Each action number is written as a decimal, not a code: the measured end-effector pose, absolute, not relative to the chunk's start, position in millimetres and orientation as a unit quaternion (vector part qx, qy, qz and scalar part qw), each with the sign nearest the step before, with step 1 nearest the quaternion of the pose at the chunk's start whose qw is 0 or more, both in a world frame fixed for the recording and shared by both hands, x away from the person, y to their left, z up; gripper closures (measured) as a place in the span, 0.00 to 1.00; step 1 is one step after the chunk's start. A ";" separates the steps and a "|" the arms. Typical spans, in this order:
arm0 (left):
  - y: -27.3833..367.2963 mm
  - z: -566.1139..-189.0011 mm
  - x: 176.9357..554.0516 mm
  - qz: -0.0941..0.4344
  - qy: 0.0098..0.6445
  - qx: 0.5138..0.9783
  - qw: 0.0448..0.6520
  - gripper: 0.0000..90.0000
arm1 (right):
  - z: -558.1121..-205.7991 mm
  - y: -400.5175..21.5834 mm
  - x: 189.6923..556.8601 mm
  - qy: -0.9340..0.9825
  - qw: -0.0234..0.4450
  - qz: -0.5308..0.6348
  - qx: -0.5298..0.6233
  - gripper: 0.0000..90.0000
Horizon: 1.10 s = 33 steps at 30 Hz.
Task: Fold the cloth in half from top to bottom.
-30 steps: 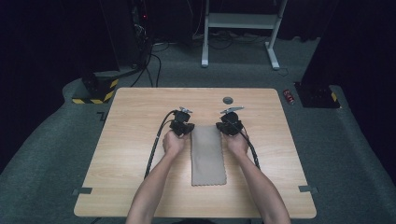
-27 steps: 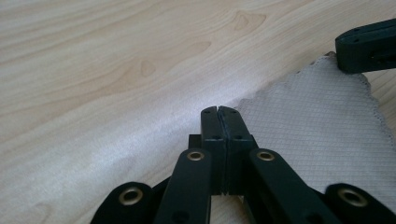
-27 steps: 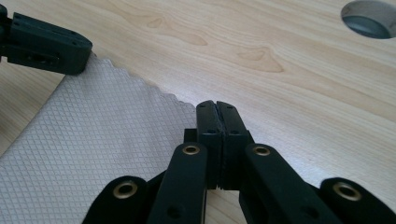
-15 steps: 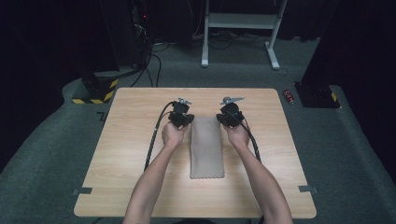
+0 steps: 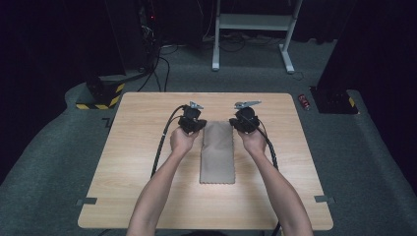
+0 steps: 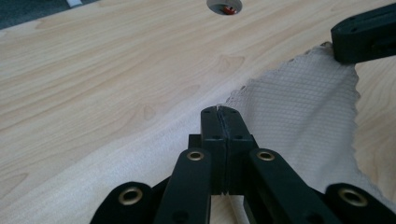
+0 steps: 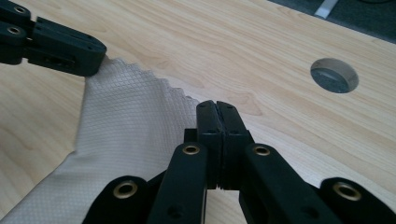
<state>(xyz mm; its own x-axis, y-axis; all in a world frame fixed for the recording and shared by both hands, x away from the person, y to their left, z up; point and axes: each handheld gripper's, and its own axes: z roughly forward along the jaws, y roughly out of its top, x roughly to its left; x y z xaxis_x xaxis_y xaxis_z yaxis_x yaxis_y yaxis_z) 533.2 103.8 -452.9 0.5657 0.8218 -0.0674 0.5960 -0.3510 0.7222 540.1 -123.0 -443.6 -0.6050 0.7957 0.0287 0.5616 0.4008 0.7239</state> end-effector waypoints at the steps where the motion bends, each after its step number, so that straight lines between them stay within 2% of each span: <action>1: 103.9 -453.4 531.6 0.155 0.437 0.809 0.363 1.00 | -443.4 -122.8 538.7 0.823 0.163 0.361 0.408 0.99; 17: 105.3 -460.7 504.9 0.153 0.398 0.826 0.369 1.00 | -461.1 -136.0 511.5 0.829 0.137 0.374 0.393 0.99; 33: 110.2 -464.9 486.1 0.147 0.385 0.830 0.376 1.00 | -464.3 -138.3 489.5 0.838 0.132 0.378 0.370 0.99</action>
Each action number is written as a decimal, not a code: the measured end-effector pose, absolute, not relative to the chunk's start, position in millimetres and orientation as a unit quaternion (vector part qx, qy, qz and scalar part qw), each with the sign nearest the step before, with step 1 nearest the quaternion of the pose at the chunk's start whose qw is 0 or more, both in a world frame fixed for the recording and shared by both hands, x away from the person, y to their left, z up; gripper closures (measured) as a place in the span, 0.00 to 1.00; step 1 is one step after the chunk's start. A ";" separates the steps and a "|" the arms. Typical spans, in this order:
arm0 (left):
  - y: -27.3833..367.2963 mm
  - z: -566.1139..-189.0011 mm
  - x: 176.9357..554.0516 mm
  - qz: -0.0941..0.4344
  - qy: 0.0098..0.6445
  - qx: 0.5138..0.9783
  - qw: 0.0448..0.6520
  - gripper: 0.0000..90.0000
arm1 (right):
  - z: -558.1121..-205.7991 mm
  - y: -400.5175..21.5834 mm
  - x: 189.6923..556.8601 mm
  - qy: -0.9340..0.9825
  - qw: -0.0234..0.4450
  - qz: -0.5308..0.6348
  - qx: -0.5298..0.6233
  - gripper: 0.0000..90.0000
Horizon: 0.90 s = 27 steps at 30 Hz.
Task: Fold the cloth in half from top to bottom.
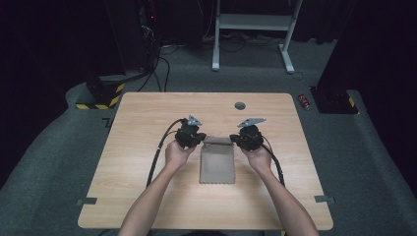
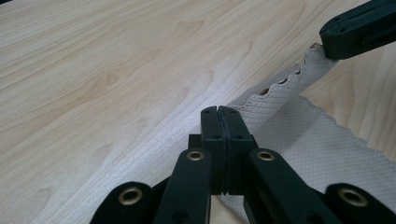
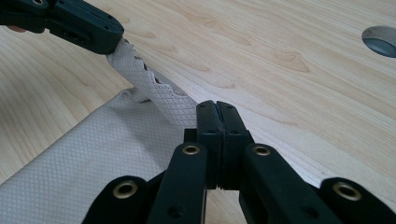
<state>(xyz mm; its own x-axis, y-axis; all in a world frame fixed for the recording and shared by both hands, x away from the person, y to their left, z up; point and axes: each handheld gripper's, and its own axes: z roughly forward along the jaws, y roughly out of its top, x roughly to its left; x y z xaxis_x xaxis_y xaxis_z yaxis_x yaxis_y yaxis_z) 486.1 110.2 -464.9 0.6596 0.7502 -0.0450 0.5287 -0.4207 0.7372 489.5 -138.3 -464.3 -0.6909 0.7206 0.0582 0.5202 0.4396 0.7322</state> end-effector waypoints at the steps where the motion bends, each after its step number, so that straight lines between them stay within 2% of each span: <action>1: 110.8 -464.6 485.2 0.145 0.387 0.829 0.377 1.00 | -464.1 -138.7 488.6 0.838 0.131 0.379 0.370 0.99; 9: 109.5 -459.0 478.9 0.137 0.388 0.822 0.394 1.00 | -462.4 -141.8 483.3 0.836 0.129 0.384 0.371 0.99; 27: 113.8 -458.6 457.0 0.143 0.369 0.830 0.393 1.00 | -461.2 -145.7 463.9 0.839 0.120 0.396 0.354 0.99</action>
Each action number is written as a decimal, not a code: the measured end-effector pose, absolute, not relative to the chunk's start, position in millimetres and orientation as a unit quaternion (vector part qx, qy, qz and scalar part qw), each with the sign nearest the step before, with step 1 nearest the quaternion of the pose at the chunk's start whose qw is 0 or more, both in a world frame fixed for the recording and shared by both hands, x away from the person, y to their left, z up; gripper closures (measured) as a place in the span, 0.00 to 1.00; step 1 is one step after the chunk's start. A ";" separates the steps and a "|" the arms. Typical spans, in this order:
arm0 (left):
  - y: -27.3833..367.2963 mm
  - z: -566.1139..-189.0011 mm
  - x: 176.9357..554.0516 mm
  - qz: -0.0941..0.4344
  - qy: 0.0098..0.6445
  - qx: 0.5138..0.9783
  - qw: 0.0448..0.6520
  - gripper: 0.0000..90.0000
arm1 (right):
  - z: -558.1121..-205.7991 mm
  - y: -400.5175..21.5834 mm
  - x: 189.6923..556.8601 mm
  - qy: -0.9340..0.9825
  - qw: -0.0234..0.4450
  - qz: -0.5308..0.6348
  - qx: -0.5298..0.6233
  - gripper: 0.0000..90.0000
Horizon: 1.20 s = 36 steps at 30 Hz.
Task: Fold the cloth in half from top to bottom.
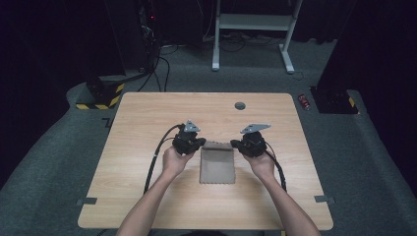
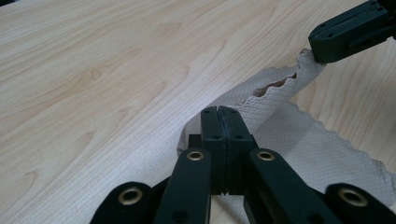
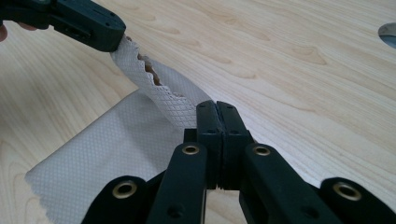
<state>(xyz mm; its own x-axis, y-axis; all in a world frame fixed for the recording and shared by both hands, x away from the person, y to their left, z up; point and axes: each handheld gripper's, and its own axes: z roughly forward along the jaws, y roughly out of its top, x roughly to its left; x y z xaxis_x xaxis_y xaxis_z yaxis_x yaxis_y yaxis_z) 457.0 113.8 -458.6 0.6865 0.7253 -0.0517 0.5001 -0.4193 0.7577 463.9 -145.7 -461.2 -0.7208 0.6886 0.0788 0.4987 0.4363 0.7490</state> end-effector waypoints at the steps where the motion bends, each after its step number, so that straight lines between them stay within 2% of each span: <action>1: 113.7 -458.9 456.0 0.146 0.367 0.831 0.392 1.00 | -461.1 -145.5 462.3 0.841 0.120 0.394 0.352 0.99; 36: 110.1 -470.7 415.4 0.158 0.325 0.856 0.371 1.00 | -475.4 -147.8 426.9 0.855 0.109 0.393 0.321 0.99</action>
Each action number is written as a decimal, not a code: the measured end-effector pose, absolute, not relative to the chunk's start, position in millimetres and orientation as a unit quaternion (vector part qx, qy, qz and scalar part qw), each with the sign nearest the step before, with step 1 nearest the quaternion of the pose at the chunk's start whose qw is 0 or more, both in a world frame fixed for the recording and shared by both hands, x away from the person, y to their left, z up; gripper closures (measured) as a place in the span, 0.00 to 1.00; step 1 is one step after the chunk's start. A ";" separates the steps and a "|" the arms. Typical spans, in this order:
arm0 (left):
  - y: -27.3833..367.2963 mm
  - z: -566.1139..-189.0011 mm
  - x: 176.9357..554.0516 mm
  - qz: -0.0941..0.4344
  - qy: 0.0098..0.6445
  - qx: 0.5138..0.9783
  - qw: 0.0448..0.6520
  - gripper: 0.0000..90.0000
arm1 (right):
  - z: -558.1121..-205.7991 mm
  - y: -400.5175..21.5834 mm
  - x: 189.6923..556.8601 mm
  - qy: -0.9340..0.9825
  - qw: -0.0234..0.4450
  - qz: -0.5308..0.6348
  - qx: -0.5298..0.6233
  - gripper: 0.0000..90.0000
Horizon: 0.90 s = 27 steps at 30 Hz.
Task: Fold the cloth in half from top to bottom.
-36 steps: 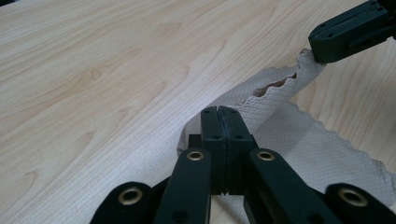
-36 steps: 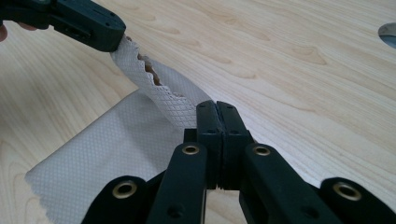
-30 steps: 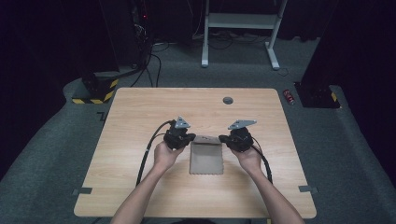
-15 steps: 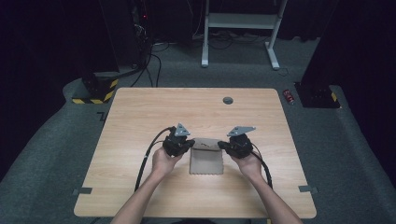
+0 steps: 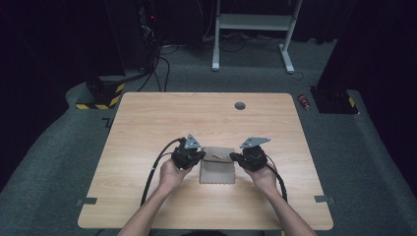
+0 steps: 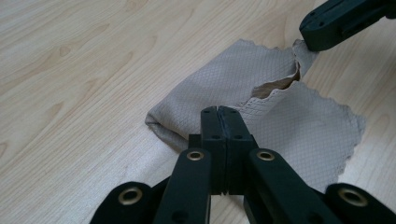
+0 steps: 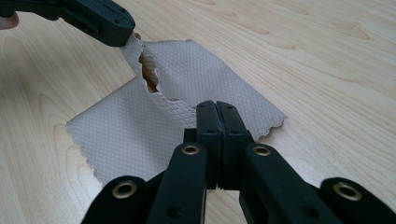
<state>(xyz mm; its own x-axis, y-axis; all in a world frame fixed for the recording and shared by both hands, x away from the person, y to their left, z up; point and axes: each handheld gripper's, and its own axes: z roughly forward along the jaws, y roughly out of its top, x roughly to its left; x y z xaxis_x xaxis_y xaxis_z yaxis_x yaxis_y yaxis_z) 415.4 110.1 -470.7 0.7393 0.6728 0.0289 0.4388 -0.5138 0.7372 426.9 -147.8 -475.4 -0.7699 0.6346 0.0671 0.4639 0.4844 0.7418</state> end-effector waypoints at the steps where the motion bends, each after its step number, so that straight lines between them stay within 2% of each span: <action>1: 109.2 -470.8 414.0 0.157 0.323 0.857 0.370 1.00 | -475.9 -147.8 425.9 0.855 0.108 0.393 0.321 0.99; 27: 109.8 -486.2 388.3 0.158 0.304 0.866 0.365 0.99 | -490.6 -151.1 401.7 0.865 0.095 0.388 0.305 0.99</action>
<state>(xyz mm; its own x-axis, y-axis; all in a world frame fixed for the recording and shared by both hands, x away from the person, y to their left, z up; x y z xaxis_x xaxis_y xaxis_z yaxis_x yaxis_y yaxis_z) 388.3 109.8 -486.2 0.7655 0.6414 0.0506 0.4113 -0.5483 0.7282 401.7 -151.1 -490.6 -0.7965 0.6002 0.0728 0.4534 0.5134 0.7286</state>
